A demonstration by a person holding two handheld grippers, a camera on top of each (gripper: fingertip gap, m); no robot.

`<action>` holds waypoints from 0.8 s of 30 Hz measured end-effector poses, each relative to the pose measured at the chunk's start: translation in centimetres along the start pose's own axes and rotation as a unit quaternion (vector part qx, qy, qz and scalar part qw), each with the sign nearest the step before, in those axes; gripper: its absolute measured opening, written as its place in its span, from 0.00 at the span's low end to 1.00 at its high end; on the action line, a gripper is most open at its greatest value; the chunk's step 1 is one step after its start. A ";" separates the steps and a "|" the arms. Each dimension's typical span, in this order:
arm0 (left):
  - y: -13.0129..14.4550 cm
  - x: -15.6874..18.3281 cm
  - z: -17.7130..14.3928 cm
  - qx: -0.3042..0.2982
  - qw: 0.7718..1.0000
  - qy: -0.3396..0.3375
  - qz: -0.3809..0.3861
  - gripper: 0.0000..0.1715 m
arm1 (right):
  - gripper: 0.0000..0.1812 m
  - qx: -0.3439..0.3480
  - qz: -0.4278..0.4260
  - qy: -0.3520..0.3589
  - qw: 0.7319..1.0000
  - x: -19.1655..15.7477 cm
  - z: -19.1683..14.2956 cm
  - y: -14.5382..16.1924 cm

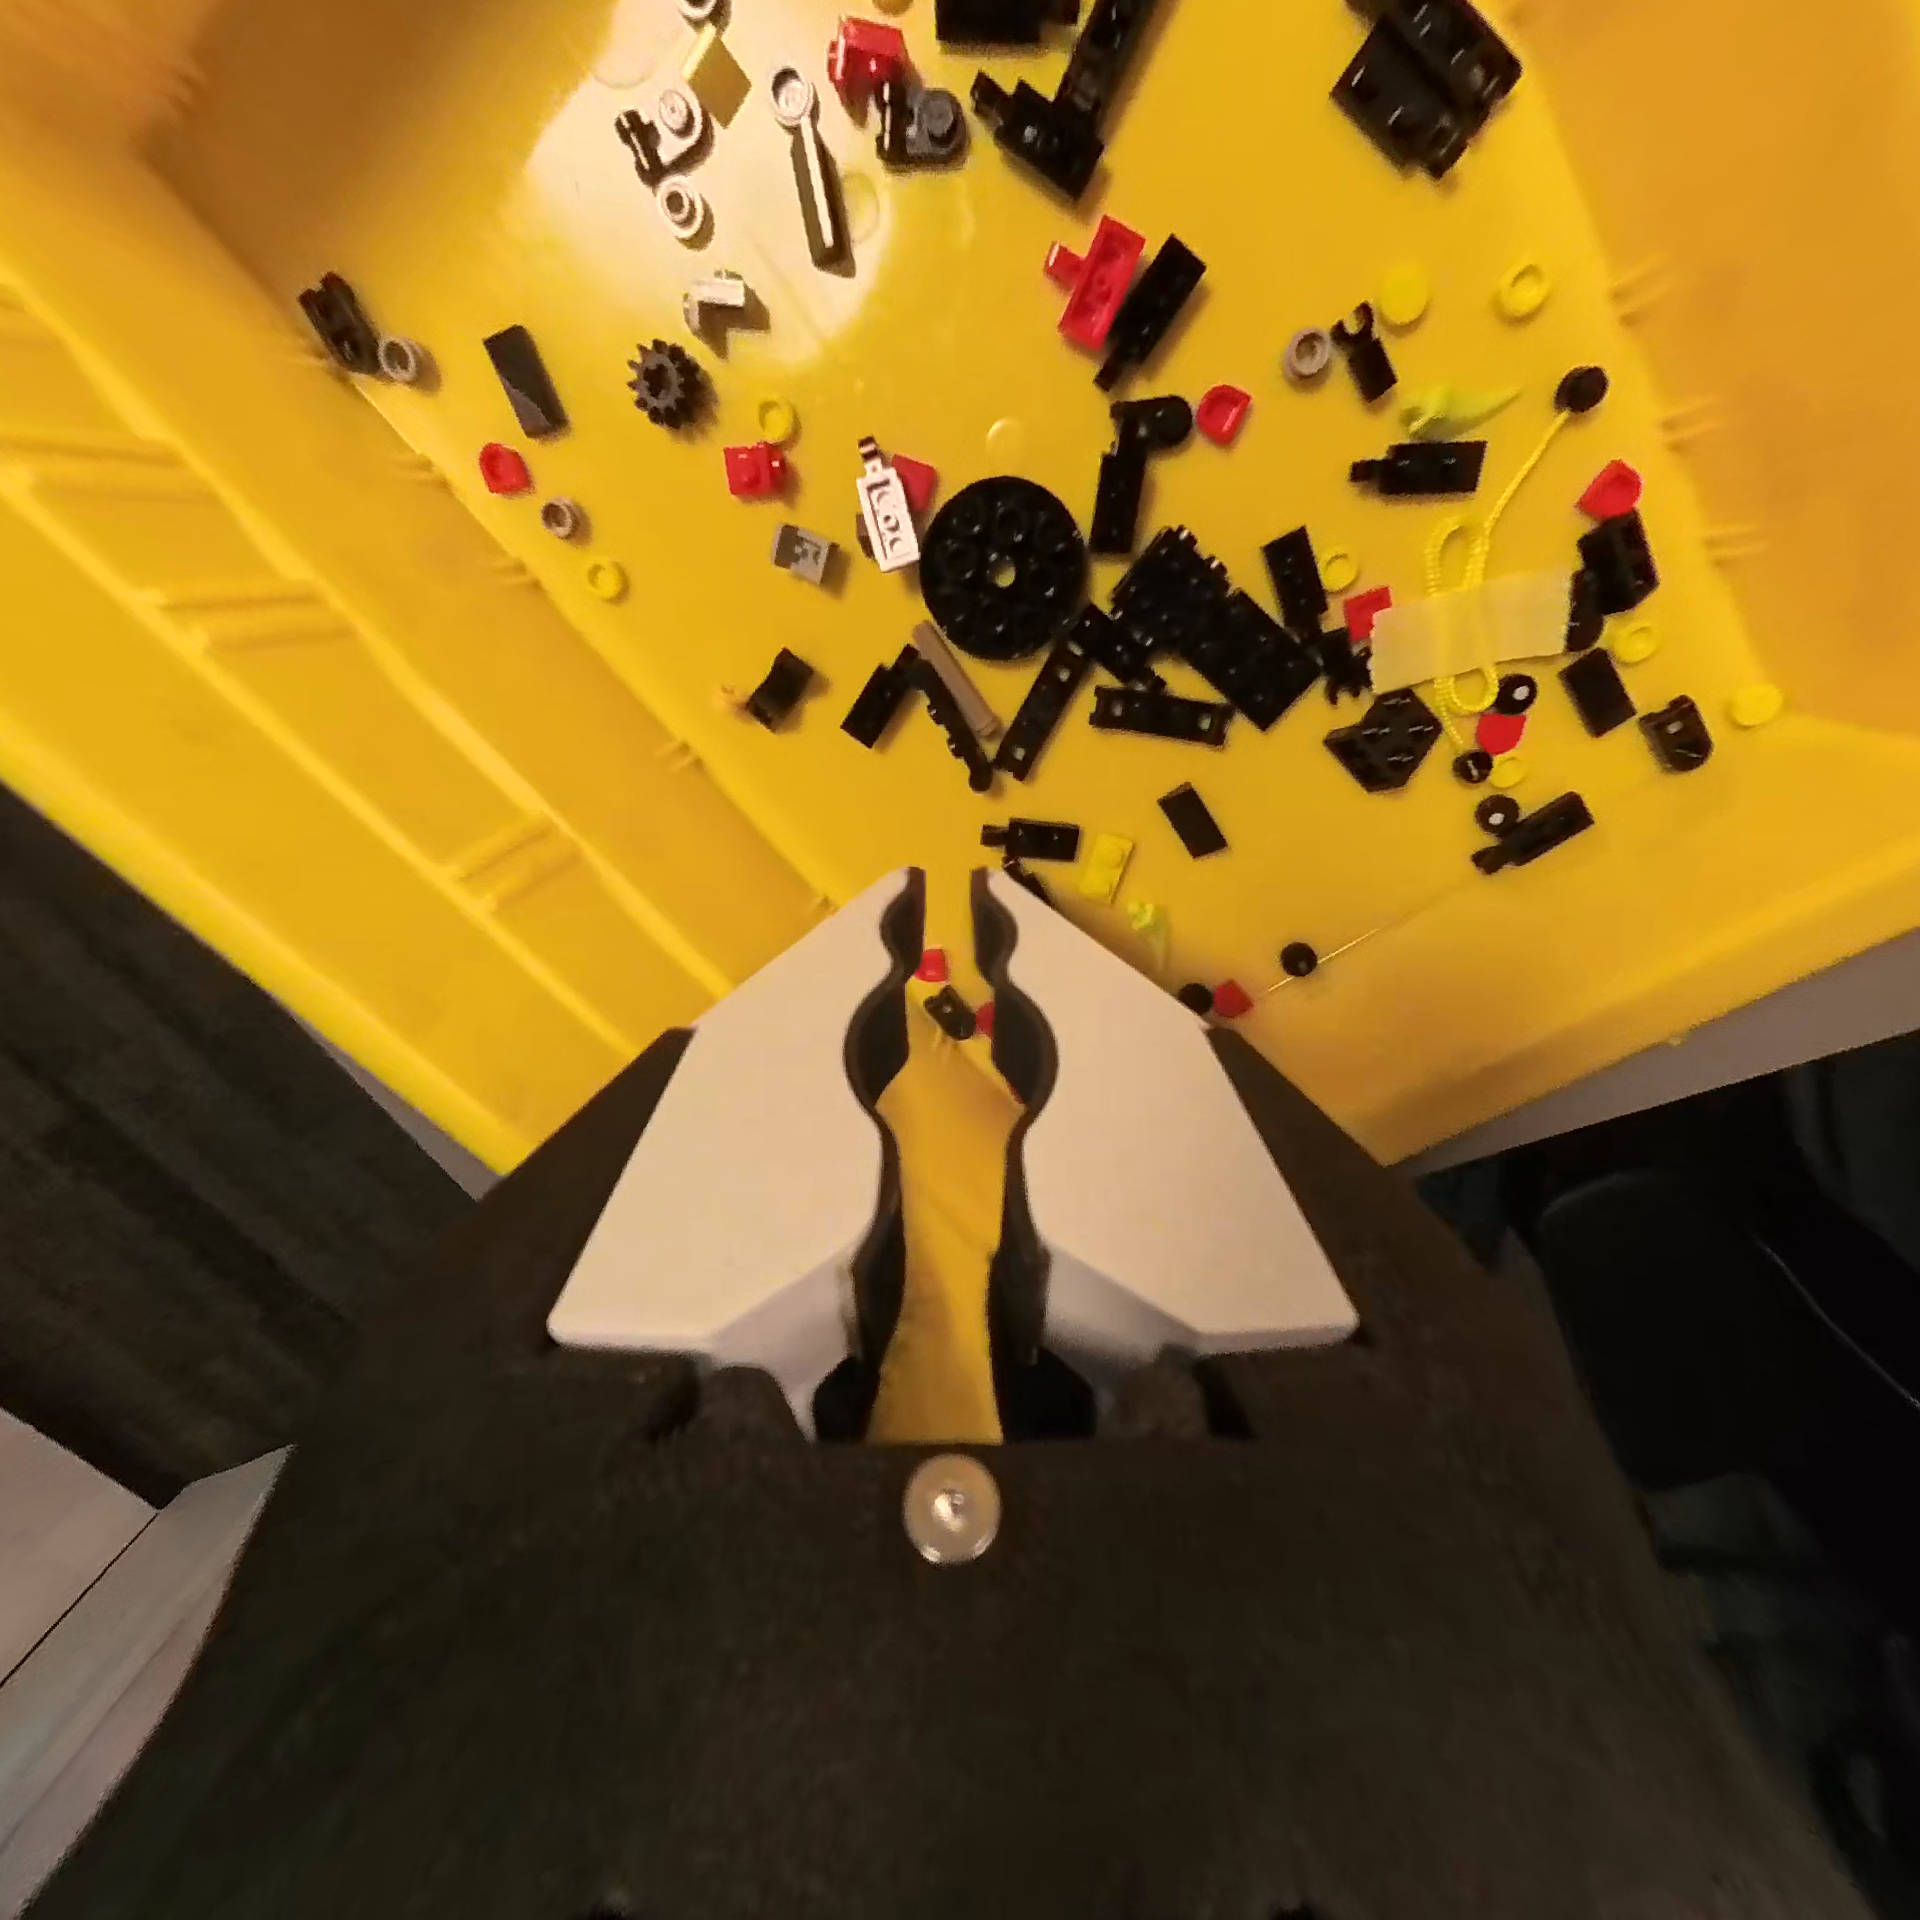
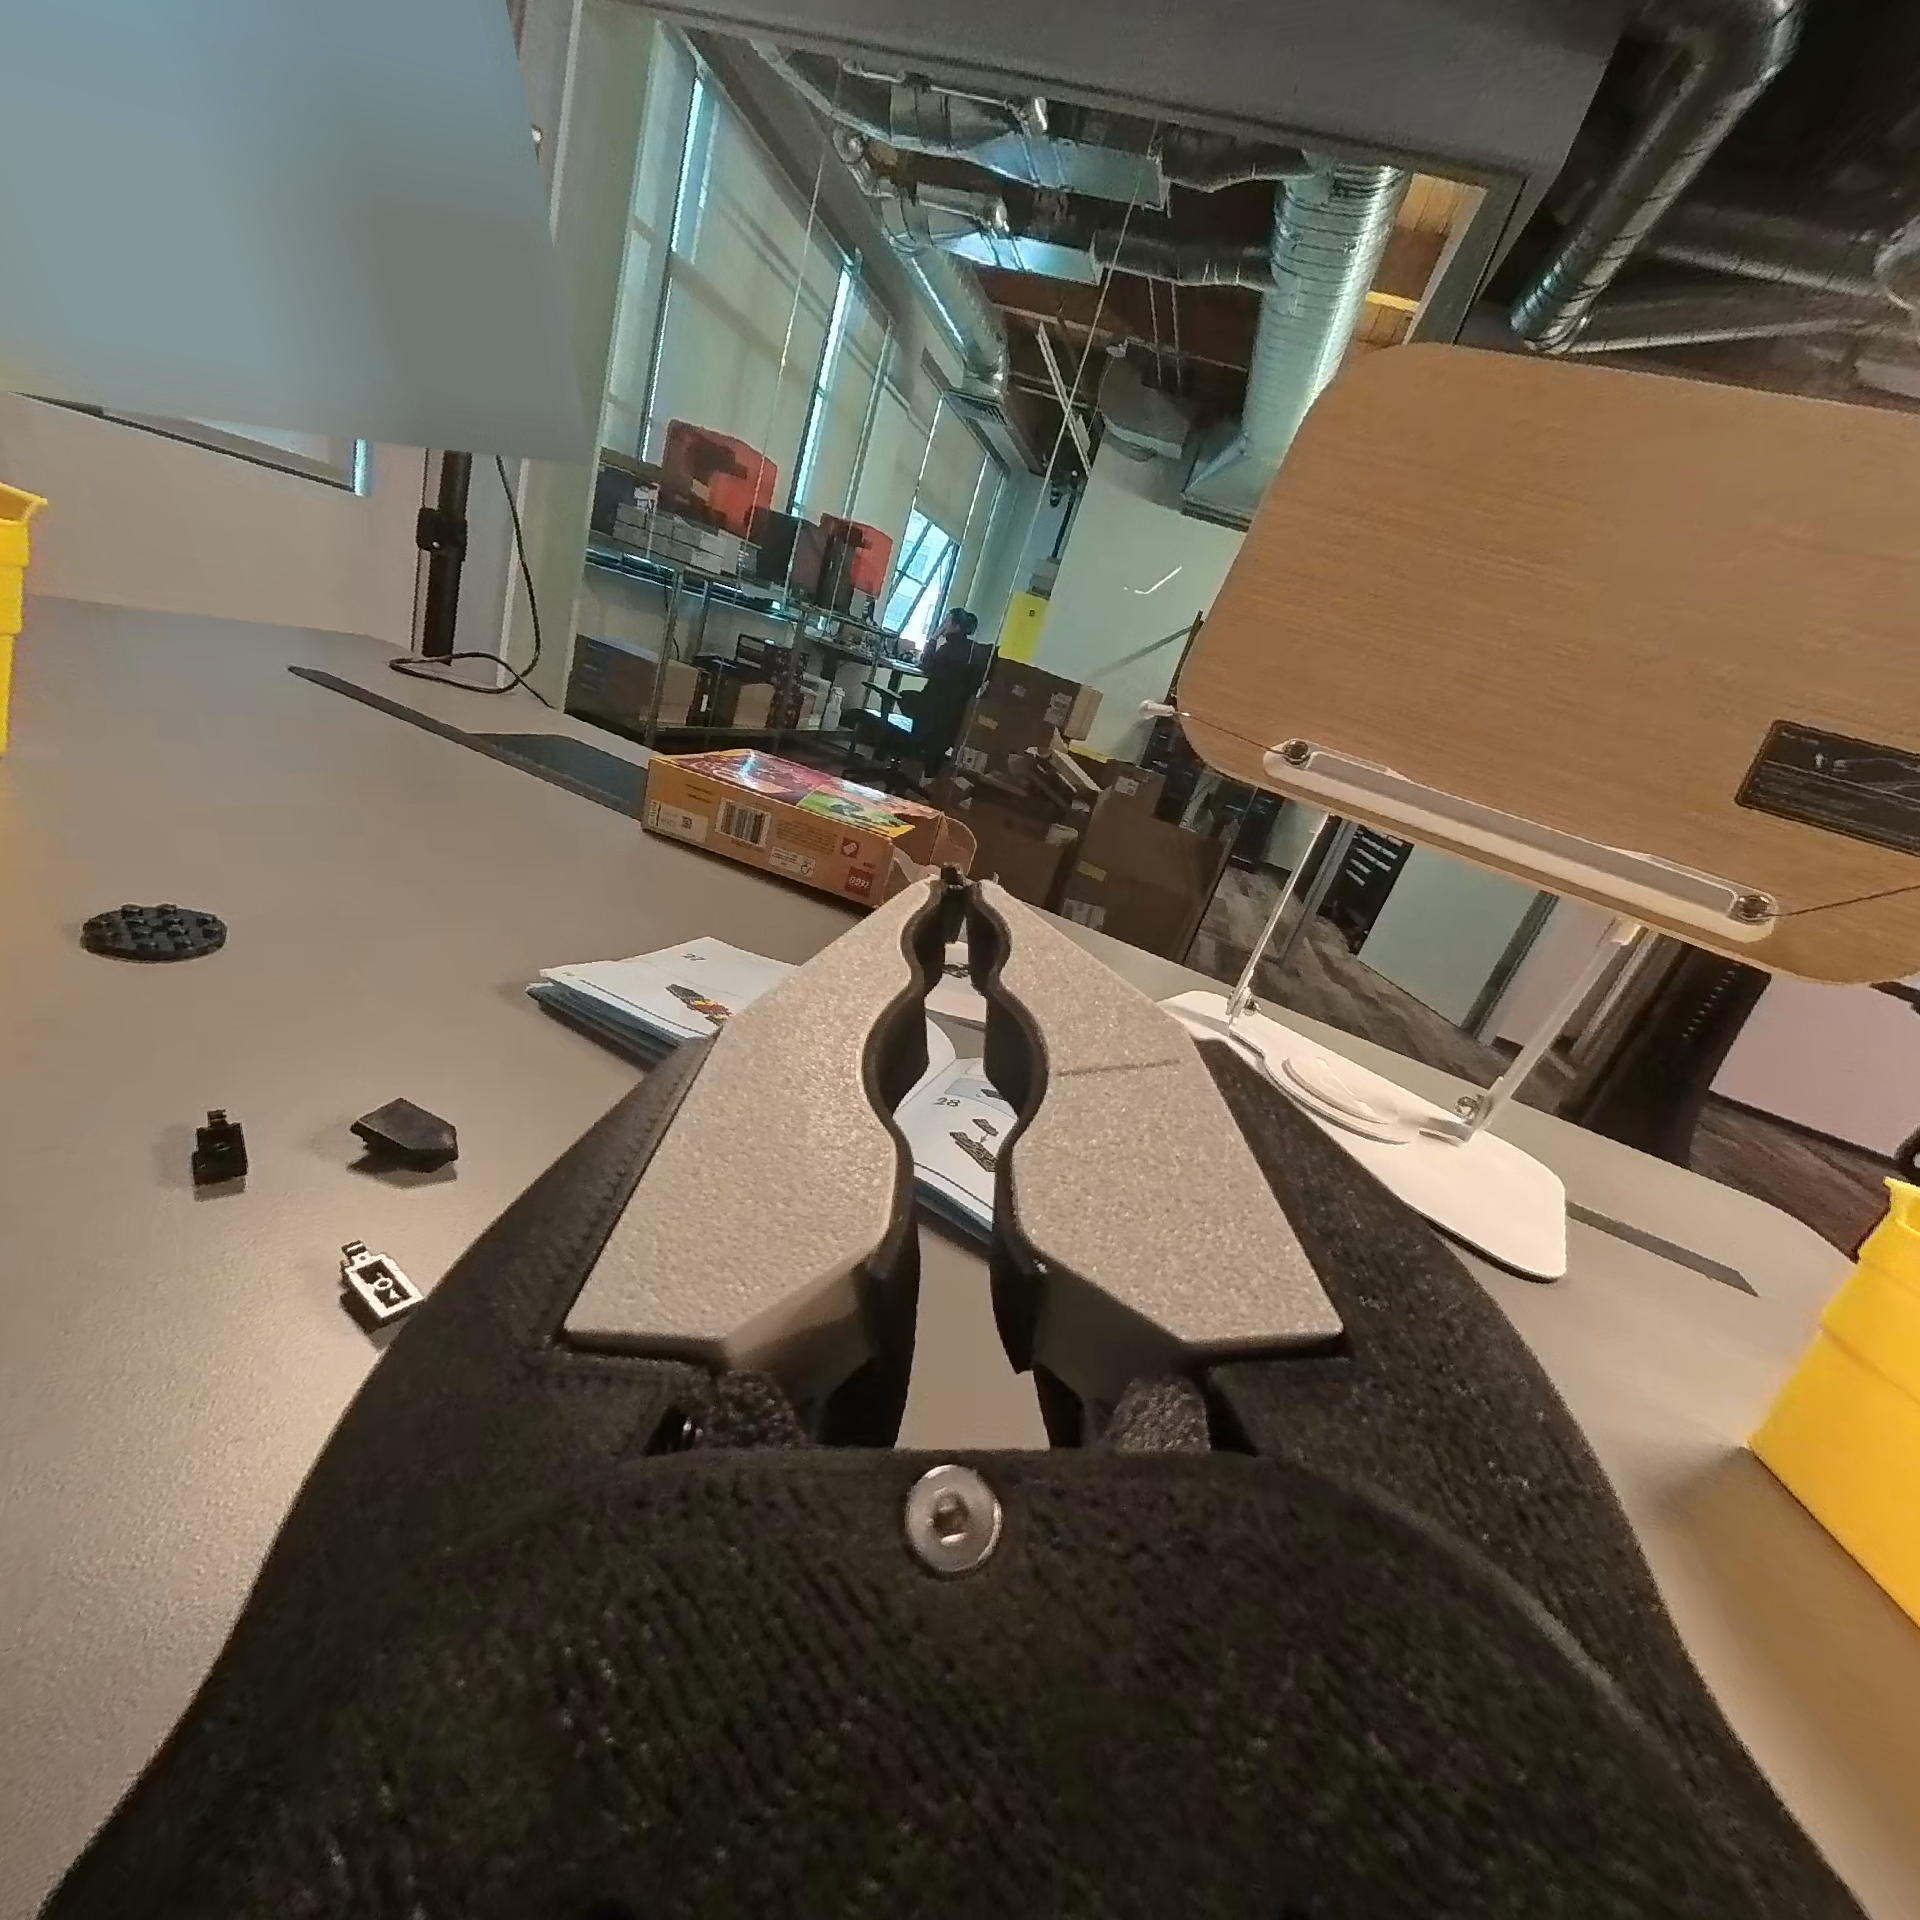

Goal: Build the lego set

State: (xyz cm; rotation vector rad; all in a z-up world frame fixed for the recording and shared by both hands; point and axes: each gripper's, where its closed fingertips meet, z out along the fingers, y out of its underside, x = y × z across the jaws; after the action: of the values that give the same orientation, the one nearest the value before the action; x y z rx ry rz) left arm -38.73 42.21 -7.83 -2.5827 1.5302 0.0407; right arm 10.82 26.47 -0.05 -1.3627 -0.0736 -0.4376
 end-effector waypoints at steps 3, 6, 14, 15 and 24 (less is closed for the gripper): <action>-0.2 -0.2 0.2 0.001 1.000 -0.005 0.001 0.05 | 0.01 -0.001 0.000 0.000 1.000 0.0 0.0 0.0; -1.0 -1.0 -0.1 0.022 1.000 -0.022 -0.002 0.05 | 0.01 -0.001 -0.001 -0.001 1.000 0.0 0.0 0.0; -4.6 -3.7 -0.1 0.078 0.994 -0.072 0.037 0.05 | 0.01 0.000 -0.001 -0.003 1.000 0.0 0.0 0.1; -5.0 -3.6 0.1 0.081 0.993 -0.071 0.042 0.05 | 0.01 0.000 -0.001 -0.003 1.000 0.0 0.0 0.1; -9.6 -3.0 0.6 0.140 0.983 -0.049 0.111 0.04 | 0.01 0.000 -0.003 -0.007 1.000 0.0 0.1 0.1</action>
State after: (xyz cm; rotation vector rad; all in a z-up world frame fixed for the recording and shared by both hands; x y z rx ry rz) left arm -31.74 49.42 -7.11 -2.1567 1.6480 -0.0222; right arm 10.92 26.61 -0.13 -1.3656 -0.0884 -0.4330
